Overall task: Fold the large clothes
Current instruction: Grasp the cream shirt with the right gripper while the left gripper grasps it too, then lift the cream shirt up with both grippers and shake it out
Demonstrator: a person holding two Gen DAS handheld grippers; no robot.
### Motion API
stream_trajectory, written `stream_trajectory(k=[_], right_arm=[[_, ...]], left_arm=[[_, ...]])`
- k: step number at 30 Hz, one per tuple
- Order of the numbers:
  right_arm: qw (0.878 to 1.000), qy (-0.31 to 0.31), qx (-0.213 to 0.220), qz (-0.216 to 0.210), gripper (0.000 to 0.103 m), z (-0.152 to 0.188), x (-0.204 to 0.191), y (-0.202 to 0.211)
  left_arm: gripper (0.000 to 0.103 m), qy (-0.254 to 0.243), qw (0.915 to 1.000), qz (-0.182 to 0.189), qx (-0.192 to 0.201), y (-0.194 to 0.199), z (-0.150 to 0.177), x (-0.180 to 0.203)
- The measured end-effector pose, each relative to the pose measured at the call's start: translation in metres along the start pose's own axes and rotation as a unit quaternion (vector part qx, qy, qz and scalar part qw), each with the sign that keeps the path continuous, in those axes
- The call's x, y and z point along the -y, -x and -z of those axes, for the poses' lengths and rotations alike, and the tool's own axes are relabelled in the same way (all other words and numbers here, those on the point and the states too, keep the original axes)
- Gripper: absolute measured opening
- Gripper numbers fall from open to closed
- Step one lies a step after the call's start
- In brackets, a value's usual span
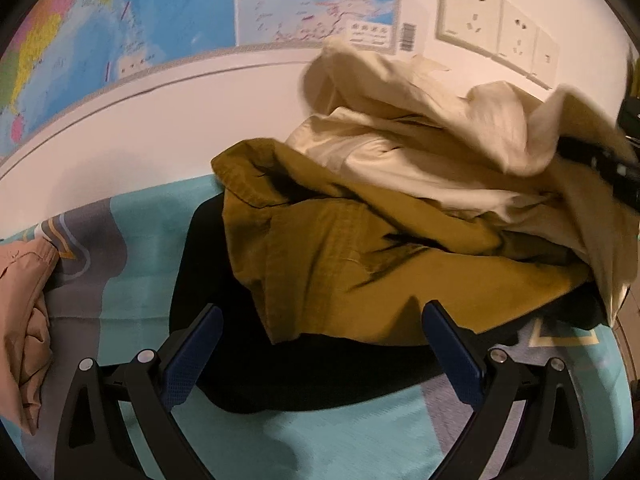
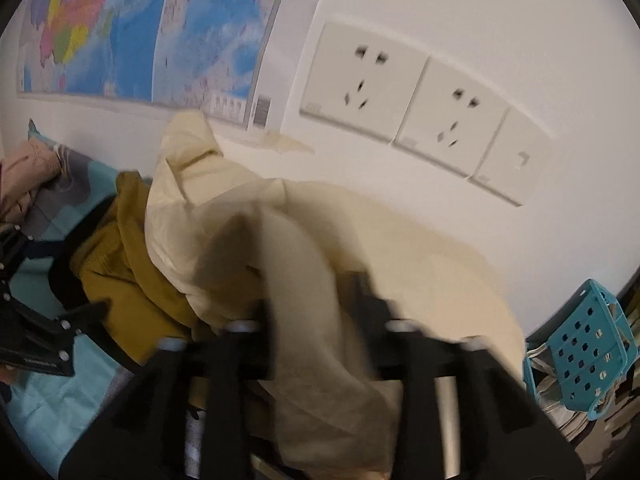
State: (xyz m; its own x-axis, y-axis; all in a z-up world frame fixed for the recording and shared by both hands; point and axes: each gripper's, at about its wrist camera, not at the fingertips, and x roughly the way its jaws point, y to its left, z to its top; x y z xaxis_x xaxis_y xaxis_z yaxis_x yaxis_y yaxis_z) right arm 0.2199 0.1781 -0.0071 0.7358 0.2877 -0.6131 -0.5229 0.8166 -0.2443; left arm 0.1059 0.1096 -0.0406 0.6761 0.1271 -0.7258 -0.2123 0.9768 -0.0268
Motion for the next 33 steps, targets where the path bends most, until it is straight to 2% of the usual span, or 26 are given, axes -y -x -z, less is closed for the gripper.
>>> stream_trajectory(k=[2,3,4,5,6,9,11,16,21,24,27,28,29,30,31,32,33], right_arm=[[0.999,0.03,-0.023,0.011,0.049,0.001,-0.01,-0.021],[0.999,0.042,-0.022,0.015,0.044,-0.001,-0.016,-0.027],[0.999,0.046,-0.02,0.012,0.035,-0.001,-0.019,-0.029],[0.999,0.043,-0.02,0.005,0.012,-0.003,-0.019,-0.03],[0.999,0.037,-0.021,-0.005,0.008,-0.005,-0.018,-0.029],[0.999,0.016,0.02,-0.02,0.005,-0.019,-0.001,-0.001],[0.997,-0.029,0.064,-0.042,0.005,-0.037,0.029,0.041],[0.984,-0.091,0.145,-0.039,0.005,-0.07,0.098,0.129],[0.974,-0.131,0.182,-0.037,0.004,-0.091,0.145,0.189],[0.97,-0.144,0.189,-0.043,0.004,-0.094,0.158,0.202],[0.97,-0.15,0.186,-0.043,0.004,-0.091,0.162,0.206],[0.97,-0.153,0.185,-0.043,0.004,-0.088,0.163,0.206],[0.97,-0.153,0.185,-0.041,0.004,-0.086,0.164,0.207],[0.97,-0.154,0.185,-0.041,0.004,-0.083,0.161,0.205],[0.969,-0.155,0.186,-0.041,0.004,-0.082,0.162,0.207],[0.97,-0.153,0.187,-0.038,0.004,-0.081,0.162,0.209],[0.969,-0.154,0.188,-0.034,0.004,-0.08,0.163,0.212]], left_arm=[[0.096,0.004,1.0,-0.001,0.0,-0.002,0.0,-0.004],[0.096,0.006,1.0,0.0,0.001,-0.003,0.0,-0.006],[0.096,0.007,1.0,0.0,0.003,-0.005,-0.001,-0.008],[0.096,0.007,1.0,0.001,0.004,-0.008,-0.003,-0.009],[0.096,0.007,1.0,0.002,0.006,-0.009,-0.003,-0.01],[0.096,0.004,0.9999,0.012,0.012,-0.011,-0.006,-0.016],[0.096,0.001,0.9997,0.018,0.019,-0.011,-0.008,-0.019],[0.096,-0.005,0.9966,0.067,0.046,-0.013,-0.025,-0.023],[0.096,0.009,0.9907,0.118,0.067,-0.022,-0.038,-0.027],[0.096,-0.001,0.9841,0.152,0.091,-0.023,-0.042,-0.019],[0.096,-0.011,0.9813,0.151,0.119,-0.024,-0.042,-0.01],[0.095,-0.027,0.9768,0.173,0.124,-0.025,-0.043,-0.005],[0.091,-0.038,0.9738,0.188,0.123,-0.025,-0.044,0.002],[0.077,-0.044,0.9722,0.191,0.128,-0.025,-0.045,0.005],[0.069,-0.056,0.9701,0.192,0.137,-0.024,-0.048,0.01],[0.041,-0.07,0.968,0.194,0.142,-0.025,-0.052,0.013],[0.015,-0.07,0.9696,0.188,0.14,-0.029,-0.057,0.012]])
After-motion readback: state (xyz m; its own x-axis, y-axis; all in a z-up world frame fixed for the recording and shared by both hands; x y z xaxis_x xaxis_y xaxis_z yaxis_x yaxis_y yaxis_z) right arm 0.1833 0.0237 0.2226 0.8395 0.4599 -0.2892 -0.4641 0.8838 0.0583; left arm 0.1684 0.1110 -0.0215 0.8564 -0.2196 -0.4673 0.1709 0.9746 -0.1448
